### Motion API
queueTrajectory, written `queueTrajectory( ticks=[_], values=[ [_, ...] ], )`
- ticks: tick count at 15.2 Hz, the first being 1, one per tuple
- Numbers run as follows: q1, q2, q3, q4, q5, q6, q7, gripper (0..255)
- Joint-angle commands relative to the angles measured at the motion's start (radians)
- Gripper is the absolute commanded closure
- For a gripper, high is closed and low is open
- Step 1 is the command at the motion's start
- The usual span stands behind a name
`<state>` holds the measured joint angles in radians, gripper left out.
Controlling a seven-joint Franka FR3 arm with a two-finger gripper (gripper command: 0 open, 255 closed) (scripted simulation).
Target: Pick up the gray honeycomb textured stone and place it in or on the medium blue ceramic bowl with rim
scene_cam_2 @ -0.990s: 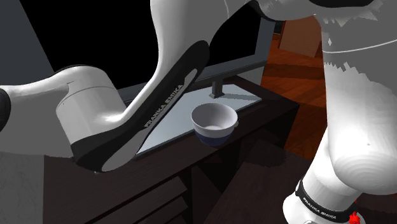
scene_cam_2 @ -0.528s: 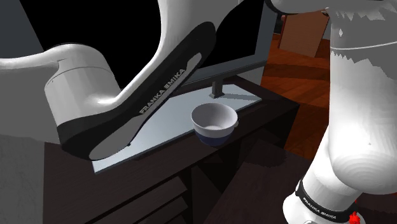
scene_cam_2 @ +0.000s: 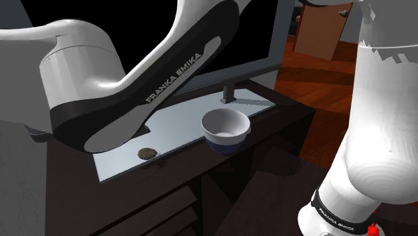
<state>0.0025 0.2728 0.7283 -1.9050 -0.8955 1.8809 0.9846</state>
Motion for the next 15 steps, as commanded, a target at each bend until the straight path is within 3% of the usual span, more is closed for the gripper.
queueTrajectory(
  ticks=[1, 2, 8, 15],
  values=[
    [0.0, 0.0, 0.0, 0.0, 0.0, 0.0, 0.0, 255],
    [0.0, 0.0, 0.0, 0.0, 0.0, 0.0, 0.0, 0],
    [-0.16, 0.052, -0.052, 0.003, 0.236, 0.184, 0.107, 0],
    [-0.361, 0.143, -0.073, -0.091, 0.524, 0.468, 0.19, 0]
  ],
)
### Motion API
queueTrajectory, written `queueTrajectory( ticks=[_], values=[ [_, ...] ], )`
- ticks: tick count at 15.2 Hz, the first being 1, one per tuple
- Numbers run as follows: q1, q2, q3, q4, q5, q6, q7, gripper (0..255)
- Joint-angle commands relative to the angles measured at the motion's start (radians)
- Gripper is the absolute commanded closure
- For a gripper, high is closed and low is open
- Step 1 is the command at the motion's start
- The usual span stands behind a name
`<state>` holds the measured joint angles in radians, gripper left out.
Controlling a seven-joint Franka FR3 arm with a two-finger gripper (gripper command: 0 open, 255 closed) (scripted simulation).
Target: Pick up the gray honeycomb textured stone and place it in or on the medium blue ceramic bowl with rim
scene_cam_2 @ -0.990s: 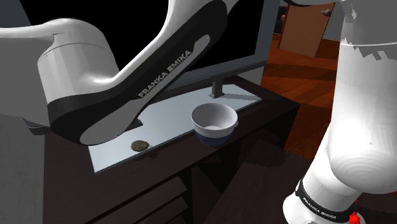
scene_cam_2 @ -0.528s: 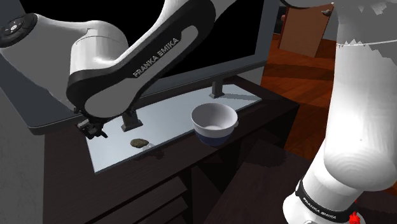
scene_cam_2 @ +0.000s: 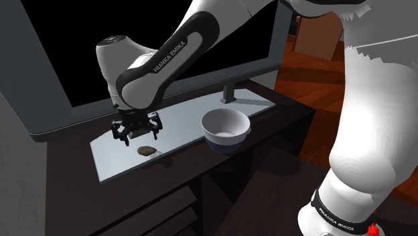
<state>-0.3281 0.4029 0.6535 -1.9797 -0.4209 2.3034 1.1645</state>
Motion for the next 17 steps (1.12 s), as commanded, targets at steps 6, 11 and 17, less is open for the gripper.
queueTrajectory(
  ticks=[6, 11, 17],
  values=[
    [-0.058, 0.092, -0.018, -0.047, 0.085, 0.161, 0.045, 0],
    [-0.05, 0.136, -0.028, -0.041, 0.04, 0.189, 0.075, 0],
    [-0.053, 0.137, -0.025, -0.041, 0.037, 0.188, 0.076, 0]
  ],
)
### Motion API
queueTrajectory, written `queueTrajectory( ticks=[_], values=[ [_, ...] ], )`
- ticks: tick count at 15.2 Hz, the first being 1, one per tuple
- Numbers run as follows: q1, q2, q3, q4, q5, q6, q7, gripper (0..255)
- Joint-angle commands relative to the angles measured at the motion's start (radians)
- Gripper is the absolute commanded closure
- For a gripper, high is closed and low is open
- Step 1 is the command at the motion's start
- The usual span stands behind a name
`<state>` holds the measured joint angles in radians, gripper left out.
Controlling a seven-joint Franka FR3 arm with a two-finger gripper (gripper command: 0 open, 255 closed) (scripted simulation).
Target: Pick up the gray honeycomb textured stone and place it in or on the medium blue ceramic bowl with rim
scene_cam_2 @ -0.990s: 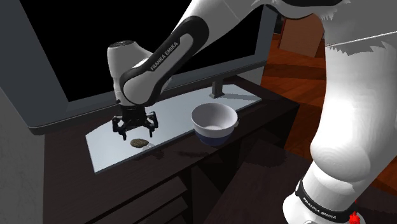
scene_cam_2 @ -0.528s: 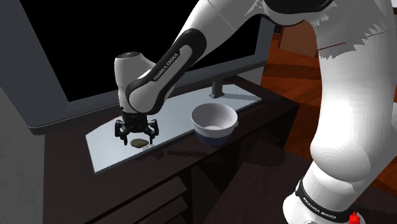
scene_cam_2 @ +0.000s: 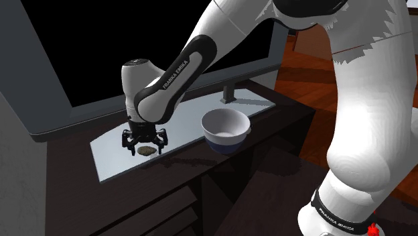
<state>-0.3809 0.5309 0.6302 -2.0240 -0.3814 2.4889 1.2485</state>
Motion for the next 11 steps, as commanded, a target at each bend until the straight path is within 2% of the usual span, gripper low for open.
queueTrajectory(
  ticks=[1, 11],
  values=[
    [0.001, 0.009, -0.002, 0.005, -0.002, 0.001, -0.007, 255],
    [-0.006, -0.001, 0.006, 0.003, 0.005, -0.007, -0.012, 255]
  ],
)
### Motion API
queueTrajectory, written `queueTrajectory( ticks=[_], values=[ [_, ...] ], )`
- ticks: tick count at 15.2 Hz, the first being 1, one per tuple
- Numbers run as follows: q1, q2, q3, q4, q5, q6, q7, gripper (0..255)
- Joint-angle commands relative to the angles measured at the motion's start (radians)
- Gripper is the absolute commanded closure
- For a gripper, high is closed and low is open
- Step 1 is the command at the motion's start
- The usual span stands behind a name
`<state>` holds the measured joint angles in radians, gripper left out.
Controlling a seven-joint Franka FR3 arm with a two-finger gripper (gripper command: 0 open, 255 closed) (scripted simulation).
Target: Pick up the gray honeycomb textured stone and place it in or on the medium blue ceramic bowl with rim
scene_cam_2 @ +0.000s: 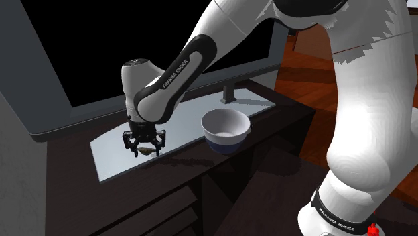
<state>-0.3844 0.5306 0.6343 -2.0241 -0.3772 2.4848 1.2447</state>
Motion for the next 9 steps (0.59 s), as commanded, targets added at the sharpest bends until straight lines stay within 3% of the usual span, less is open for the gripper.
queueTrajectory(
  ticks=[1, 9],
  values=[
    [-0.009, -0.01, 0.009, 0.003, 0.009, -0.012, -0.013, 255],
    [-0.051, -0.088, 0.064, 0.009, 0.075, -0.087, -0.051, 255]
  ],
)
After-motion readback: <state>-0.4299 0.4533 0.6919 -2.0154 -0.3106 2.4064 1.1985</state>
